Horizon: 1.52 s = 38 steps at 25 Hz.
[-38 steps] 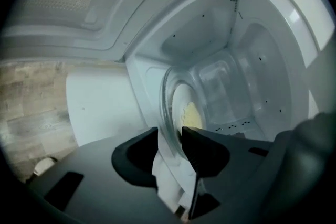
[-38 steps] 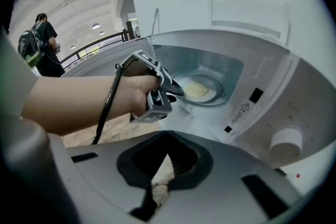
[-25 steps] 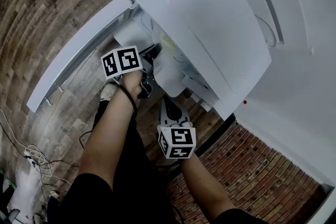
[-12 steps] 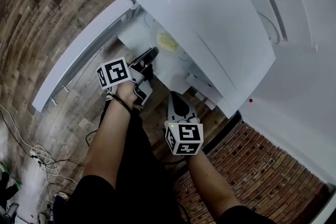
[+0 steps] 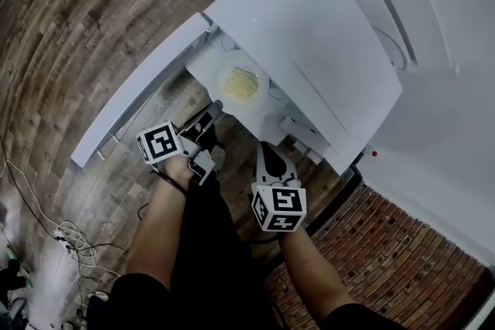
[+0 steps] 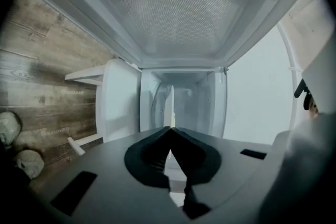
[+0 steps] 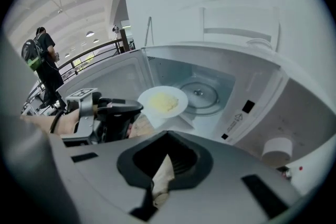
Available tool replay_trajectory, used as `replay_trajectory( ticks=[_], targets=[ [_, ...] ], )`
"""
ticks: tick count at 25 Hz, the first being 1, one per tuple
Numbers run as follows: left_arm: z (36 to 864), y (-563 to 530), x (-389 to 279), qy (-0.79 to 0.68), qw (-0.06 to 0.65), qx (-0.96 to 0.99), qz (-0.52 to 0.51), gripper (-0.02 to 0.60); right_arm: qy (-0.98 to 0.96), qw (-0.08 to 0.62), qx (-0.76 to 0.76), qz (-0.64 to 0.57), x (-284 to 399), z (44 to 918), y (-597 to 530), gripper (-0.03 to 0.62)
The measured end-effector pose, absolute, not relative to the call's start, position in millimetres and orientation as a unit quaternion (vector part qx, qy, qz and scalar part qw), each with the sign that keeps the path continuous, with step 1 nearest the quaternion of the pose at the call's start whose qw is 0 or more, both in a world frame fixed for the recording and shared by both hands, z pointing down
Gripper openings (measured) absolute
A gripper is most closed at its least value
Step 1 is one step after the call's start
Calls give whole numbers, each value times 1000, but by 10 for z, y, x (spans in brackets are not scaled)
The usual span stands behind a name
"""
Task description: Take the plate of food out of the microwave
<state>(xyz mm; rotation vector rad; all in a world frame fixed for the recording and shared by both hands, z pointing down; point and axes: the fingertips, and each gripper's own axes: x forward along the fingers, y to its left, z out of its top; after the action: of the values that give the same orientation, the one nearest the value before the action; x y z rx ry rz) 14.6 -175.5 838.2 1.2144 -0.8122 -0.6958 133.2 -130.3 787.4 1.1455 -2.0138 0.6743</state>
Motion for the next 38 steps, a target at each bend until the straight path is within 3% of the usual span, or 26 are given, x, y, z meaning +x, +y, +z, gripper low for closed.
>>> replay_trajectory(
  ticks=[8,16,28,38],
  targets=[
    [7710,-1175,17,-338,713,536,-299,8,-784,306,489,230,1105,7117,-1367,6],
    [6504,-1047,71,-301,711,564,-294,8,-755,231,571,222,1531,5895,-1486,6],
    [4546,-1743,319,-283,670,630,-272,8,-755,109,624,170,1764,4218,-1891,6],
    [3755,-2084,712,-263,654,655,-274,9,-745,67,650,137,2118,3497,-2085,6]
  ],
)
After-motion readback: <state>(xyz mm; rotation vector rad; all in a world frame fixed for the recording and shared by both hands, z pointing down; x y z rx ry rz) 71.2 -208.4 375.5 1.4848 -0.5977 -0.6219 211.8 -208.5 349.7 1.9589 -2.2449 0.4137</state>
